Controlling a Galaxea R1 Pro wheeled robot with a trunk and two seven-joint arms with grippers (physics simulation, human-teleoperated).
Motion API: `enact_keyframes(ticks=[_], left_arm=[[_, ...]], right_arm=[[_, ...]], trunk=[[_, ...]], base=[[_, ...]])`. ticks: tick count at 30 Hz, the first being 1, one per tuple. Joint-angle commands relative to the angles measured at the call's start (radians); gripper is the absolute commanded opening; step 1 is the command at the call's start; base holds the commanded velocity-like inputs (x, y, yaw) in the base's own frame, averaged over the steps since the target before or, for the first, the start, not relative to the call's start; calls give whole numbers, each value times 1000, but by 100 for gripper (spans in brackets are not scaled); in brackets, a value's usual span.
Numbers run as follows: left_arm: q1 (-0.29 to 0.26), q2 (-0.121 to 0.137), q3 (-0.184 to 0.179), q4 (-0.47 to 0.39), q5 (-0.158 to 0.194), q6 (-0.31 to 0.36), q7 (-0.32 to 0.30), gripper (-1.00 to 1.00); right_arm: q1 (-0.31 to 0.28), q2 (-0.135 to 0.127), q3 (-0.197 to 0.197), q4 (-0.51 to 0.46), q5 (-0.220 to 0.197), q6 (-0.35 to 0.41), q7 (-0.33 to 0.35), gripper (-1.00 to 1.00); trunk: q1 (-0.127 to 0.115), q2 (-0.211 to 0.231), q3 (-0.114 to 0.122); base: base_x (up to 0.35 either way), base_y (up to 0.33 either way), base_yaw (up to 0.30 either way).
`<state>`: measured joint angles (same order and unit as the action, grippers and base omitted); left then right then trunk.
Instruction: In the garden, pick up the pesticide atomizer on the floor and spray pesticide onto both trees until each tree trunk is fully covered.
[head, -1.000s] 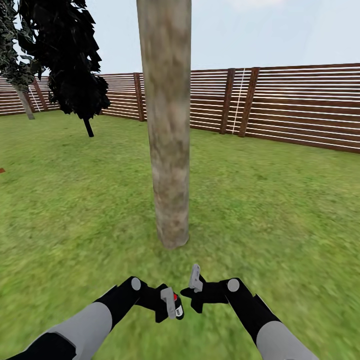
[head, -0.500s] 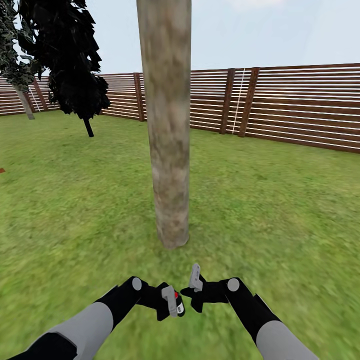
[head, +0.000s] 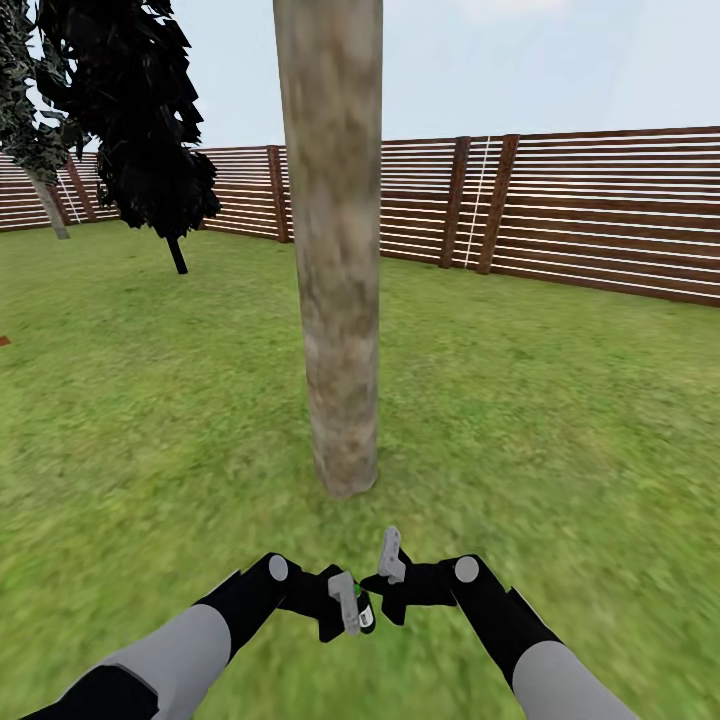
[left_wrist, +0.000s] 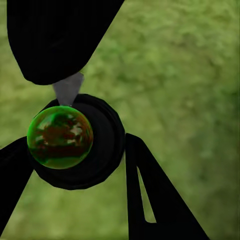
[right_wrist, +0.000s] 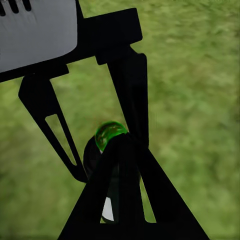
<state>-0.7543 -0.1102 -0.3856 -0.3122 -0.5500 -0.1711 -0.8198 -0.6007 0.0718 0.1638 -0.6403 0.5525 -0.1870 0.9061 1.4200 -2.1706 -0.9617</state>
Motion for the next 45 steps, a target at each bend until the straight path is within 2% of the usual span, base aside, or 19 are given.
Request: enact_keyframes(ticks=[1, 7, 9, 15, 16, 23, 24, 27, 29, 31, 33, 34, 35, 37, 38, 40, 42, 43, 45], left_arm=[[0, 0, 2, -1, -10, -8, -1, -100], [0, 4, 5, 4, -12, -8, 0, -100], [0, 16, 6, 11, -17, -8, 1, -100], [26, 116, 5, 11, -22, -8, 2, -100], [29, 144, 5, 13, -22, -8, 2, -100], [50, 270, 6, 9, -23, -8, 2, -100], [50, 292, 6, 9, -23, -8, 2, -100], [50, 332, 7, 10, -21, -7, 13, -100], [50, 344, 9, 16, -16, -4, 80, -100], [50, 347, 21, 31, -8, -2, 199, -100], [50, 345, 46, 46, 10, 1, 272, -100], [50, 341, 68, 54, 28, 3, 305, -100], [50, 337, 111, 64, 64, 6, 351, -100], [50, 331, 187, 98, 130, 12, 414, -100], [50, 329, 207, 112, 148, 18, 432, -100], [50, 319, 231, 131, 174, 57, 462, -100], [50, 294, 243, 137, 207, 158, 482, -100], [50, 284, 245, 137, 222, 198, 486, -100], [50, 268, 246, 132, 276, 287, 499, -100]], right_arm=[[0, 0, -1, -1, 10, -8, 0, -100], [0, 0, -1, -1, 10, -8, 0, -100], [0, 0, -1, -1, 10, -8, 0, -100], [-1, 0, -1, -1, 10, -8, 1, -100], [0, 0, -1, 0, 10, -8, 1, -100], [0, -3, -3, 3, 11, -9, 1, -100], [0, -5, -3, 4, 11, -9, 1, 100], [0, -7, -3, 6, 12, -9, -1, 100], [1, -9, -5, 9, 12, -10, -16, 100], [1, -41, -6, 20, 11, -11, -88, 100], [2, -74, -6, 62, 8, -11, -183, 100], [3, -86, -8, 103, 6, -12, -248, 100], [3, -97, -23, 190, 5, -14, -369, 100], [4, -107, -88, 356, 3, -29, -618, 100], [5, -108, -116, 408, 2, -45, -704, 100], [6, -107, -175, 504, 0, -101, -878, 100], [7, -105, -257, 575, -1, -150, -1047, 100], [9, -103, -294, 587, -2, -160, -1091, 100], [18, -103, -416, 603, -1, -171, -1175, 100]], trunk=[[0, 0, -1], [0, 0, -1], [0, 0, -1], [0, 0, -1], [0, 0, -1], [0, 0, -1], [0, 0, -1], [0, 0, -1], [0, 0, -1], [0, 0, -1], [0, 0, -1], [0, 0, -1], [0, 0, -1], [0, 0, -1], [0, 0, -1], [0, 0, -1], [0, 0, -1], [0, 0, -1], [0, 0, -1]], base=[[0, 0, 0], [0, 0, 0], [0, 0, 0], [0, 0, 0], [0, 0, 0], [0, 0, 0], [0, 0, 0], [0, 0, 0], [0, 0, 0], [0, 0, 0], [0, 0, 0], [0, 0, 0], [0, 0, 0], [0, 0, 0], [0, 0, 0], [0, 0, 0], [0, 0, 0], [0, 0, 0], [0, 0, 0]])
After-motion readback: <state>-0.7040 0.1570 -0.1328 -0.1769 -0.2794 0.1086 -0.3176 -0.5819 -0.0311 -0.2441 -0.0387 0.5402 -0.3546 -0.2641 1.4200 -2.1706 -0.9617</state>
